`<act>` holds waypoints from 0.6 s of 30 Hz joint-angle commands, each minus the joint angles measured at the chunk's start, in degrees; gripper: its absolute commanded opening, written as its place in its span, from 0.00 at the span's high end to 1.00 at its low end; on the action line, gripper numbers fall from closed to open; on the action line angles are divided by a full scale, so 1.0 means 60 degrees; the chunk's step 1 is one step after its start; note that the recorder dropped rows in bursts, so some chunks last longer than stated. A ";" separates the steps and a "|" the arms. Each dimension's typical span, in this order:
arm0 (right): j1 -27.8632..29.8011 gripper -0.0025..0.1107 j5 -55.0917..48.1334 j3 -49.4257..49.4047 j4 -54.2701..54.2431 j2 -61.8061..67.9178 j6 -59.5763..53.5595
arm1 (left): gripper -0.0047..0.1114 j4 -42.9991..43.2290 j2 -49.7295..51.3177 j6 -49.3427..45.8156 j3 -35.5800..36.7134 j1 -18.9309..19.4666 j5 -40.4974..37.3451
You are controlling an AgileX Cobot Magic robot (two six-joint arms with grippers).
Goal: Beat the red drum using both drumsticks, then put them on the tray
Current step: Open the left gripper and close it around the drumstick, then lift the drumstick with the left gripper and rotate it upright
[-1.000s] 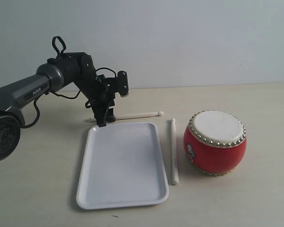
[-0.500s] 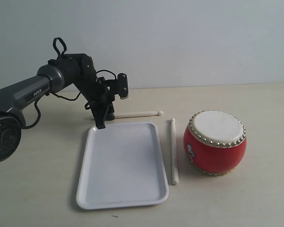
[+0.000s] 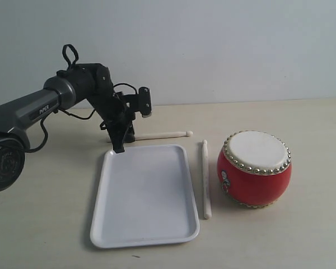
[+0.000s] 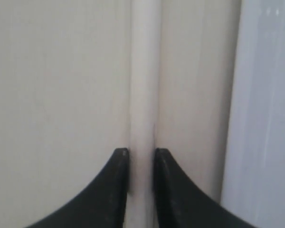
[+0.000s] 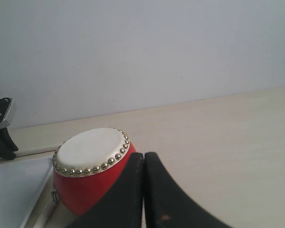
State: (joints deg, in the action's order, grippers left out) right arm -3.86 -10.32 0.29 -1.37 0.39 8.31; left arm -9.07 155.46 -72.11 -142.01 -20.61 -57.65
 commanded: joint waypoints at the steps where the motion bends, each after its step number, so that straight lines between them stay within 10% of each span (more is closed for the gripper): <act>1: 0.0054 0.98 0.0033 -0.0049 -0.0002 -0.0064 -0.0036 | 0.96 -0.0281 -0.0476 0.0362 0.0008 -0.0009 -0.0433; 18: 0.0054 0.98 0.0033 -0.0049 -0.0003 -0.0064 -0.0036 | 0.96 -0.2133 -0.1609 0.3243 0.0008 0.0617 -0.2052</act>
State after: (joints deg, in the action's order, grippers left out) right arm -3.86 -10.32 0.29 -1.37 0.39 8.31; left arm -18.26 146.76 -55.09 -142.01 -18.97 -68.47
